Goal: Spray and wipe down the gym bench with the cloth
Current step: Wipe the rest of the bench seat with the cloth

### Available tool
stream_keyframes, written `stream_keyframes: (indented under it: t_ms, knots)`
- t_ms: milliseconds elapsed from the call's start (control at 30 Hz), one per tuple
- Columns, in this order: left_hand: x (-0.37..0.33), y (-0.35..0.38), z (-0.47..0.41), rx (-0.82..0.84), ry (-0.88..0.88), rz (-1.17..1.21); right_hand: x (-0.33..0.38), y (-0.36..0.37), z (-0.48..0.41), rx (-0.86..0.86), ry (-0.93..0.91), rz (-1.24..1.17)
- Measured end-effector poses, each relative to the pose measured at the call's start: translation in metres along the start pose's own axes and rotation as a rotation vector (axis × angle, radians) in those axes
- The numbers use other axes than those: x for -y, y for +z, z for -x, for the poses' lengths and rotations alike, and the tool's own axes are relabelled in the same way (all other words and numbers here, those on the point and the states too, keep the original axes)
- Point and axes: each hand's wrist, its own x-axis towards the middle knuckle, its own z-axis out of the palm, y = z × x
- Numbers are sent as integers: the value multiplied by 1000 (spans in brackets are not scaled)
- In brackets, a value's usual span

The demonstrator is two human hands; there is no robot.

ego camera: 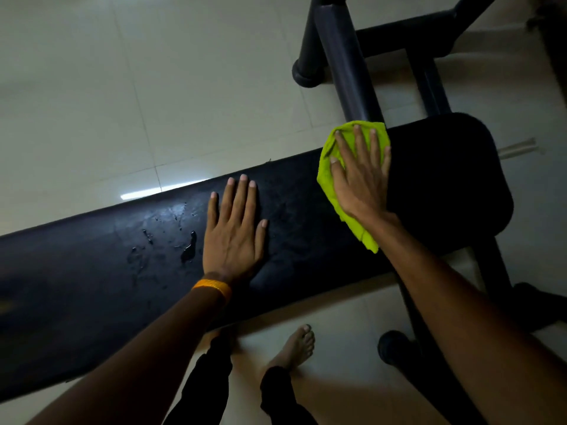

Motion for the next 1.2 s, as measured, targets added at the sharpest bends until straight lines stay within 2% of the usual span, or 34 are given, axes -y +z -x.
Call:
stream_keyframes:
  t_ms: [233, 400, 533, 667, 733, 833, 967, 1100, 1200]
  knots:
    - [1, 0, 0, -5, 4, 2, 45, 14, 104, 60, -110, -160]
    - [2, 0, 1, -7, 11, 16, 49, 15, 149, 128, -214, -143]
    - [1, 0, 1, 9, 10, 13, 41, 16, 115, 81, -261, -33]
    - [2, 2, 0, 4, 14, 9, 42, 8, 27, 50, -101, -39]
    - [2, 1, 1, -2, 14, 4, 51, 8, 24, 56, -67, -46]
    - [1, -1, 0, -15, 17, 33, 54, 5, 62, 72, -144, -91]
    - [-4, -10, 0, -60, -1, 175, 37, -14, 88, 124, -219, -168]
    - [-32, -22, 12, -67, 1, 488, 39, -50, 54, 98, -217, -188]
    - [-57, -26, 21, 38, -66, 636, 53, -63, 23, 281, -417, -44]
